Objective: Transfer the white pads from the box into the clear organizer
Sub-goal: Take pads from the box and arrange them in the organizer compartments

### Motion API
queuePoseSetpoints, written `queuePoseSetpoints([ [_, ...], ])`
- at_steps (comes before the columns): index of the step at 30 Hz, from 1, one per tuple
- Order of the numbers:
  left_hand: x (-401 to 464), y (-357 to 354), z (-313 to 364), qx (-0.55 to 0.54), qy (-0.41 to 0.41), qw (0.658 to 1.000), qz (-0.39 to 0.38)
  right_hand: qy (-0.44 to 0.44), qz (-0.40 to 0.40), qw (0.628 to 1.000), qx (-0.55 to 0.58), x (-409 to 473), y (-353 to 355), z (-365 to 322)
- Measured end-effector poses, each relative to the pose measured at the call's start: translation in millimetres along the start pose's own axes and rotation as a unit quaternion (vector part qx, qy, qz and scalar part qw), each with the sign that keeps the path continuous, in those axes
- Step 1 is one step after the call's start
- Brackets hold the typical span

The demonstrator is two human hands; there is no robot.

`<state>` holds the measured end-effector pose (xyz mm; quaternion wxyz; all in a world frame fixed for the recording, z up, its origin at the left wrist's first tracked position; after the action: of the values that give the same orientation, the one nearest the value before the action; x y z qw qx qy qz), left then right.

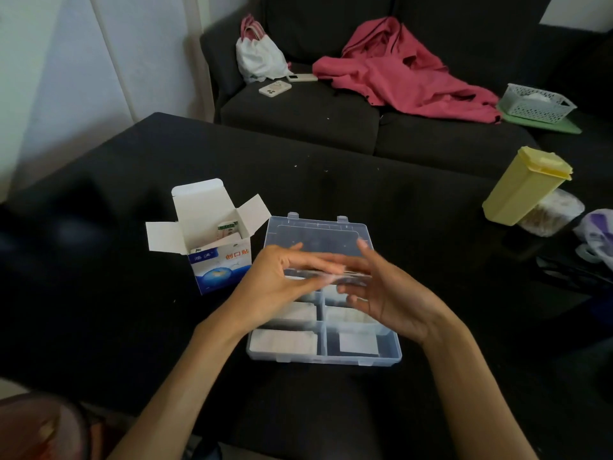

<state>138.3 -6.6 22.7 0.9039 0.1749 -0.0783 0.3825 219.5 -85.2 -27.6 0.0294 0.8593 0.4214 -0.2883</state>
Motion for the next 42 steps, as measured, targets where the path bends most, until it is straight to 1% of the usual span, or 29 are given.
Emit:
queuePoseSetpoints([
  [3, -0.2, -2.2, -6.9, 0.015, 0.0, 1.0, -0.005, 0.036, 0.011, 0.999, 0.018, 2.4, 3.2, -5.9],
  [5, 0.8, -0.8, -11.2, 0.014, 0.017, 1.0, 0.011, 0.065, 0.038, 0.997, 0.0, 5.2, 9.7, -7.1],
  [7, 3.2, 0.6, -13.4, 0.01, 0.031, 0.999, 0.023, 0.13, 0.082, 0.987, -0.043, 5.1, 17.2, -15.8],
  [9, 4.2, -3.1, -18.5, 0.001, 0.059, 0.998, -0.001, 0.234, 0.132, 0.957, -0.105, -1.3, 22.4, -34.5],
  [10, 3.2, -6.0, -22.6, -0.006, 0.087, 0.996, -0.019, 0.284, 0.151, 0.939, -0.123, -6.2, 23.6, -43.5],
  [12, 1.2, -8.4, -29.6, -0.028, 0.135, 0.99, -0.028, 0.348, 0.16, 0.915, -0.131, -14.8, 21.0, -54.7],
  [13, 1.3, -7.7, -30.5, -0.036, 0.141, 0.989, -0.02, 0.362, 0.153, 0.91, -0.135, -17.2, 17.5, -56.8],
  [16, 3.3, 0.4, -24.0, -0.015, 0.099, 0.995, 0.018, 0.36, 0.132, 0.91, -0.157, -16.1, 11.6, -53.4],
  [18, 5.1, 5.4, -21.6, -0.001, 0.079, 0.996, 0.03, 0.347, 0.132, 0.913, -0.168, -12.4, 14.3, -50.1],
  [23, 3.1, 4.3, -23.7, 0.026, 0.082, 0.996, 0.006, 0.309, 0.113, 0.929, -0.168, -7.2, 20.1, -45.9],
  [25, 1.9, 3.2, -25.4, 0.062, 0.075, 0.995, 0.008, 0.294, 0.106, 0.93, -0.191, -5.4, 23.2, -43.0],
  [27, 1.3, -0.6, -25.7, 0.121, 0.057, 0.991, 0.006, 0.287, 0.098, 0.928, -0.217, -4.8, 27.2, -39.7],
  [29, 0.7, -7.0, -23.2, 0.185, 0.03, 0.982, 0.003, 0.288, 0.098, 0.919, -0.249, -5.5, 34.3, -38.5],
  [32, -3.2, -23.0, -17.9, 0.256, -0.016, 0.966, -0.02, 0.29, 0.095, 0.894, -0.328, -4.8, 45.0, -35.6],
  [34, -6.5, -32.7, -15.8, 0.28, -0.04, 0.958, -0.044, 0.291, 0.096, 0.877, -0.369, -3.0, 50.4, -32.0],
  [37, -7.2, -35.7, -18.8, 0.308, -0.051, 0.948, -0.066, 0.302, 0.103, 0.859, -0.401, -0.8, 52.1, -27.8],
  [42, -5.8, -26.7, -26.4, 0.341, -0.049, 0.937, -0.062, 0.302, 0.08, 0.837, -0.449, 4.1, 38.6, -12.5],
])
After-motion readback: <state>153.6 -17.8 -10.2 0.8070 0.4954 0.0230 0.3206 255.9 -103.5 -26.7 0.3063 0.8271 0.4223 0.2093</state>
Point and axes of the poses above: each hand's wrist, its own x-axis towards the middle knuckle, its own y-axis out of the back of the hand, z = x × y, the point moved 10 cm from there along x, towards the middle knuckle, and after that the axes turned 15 degrees about z, right-handed, at the moved point
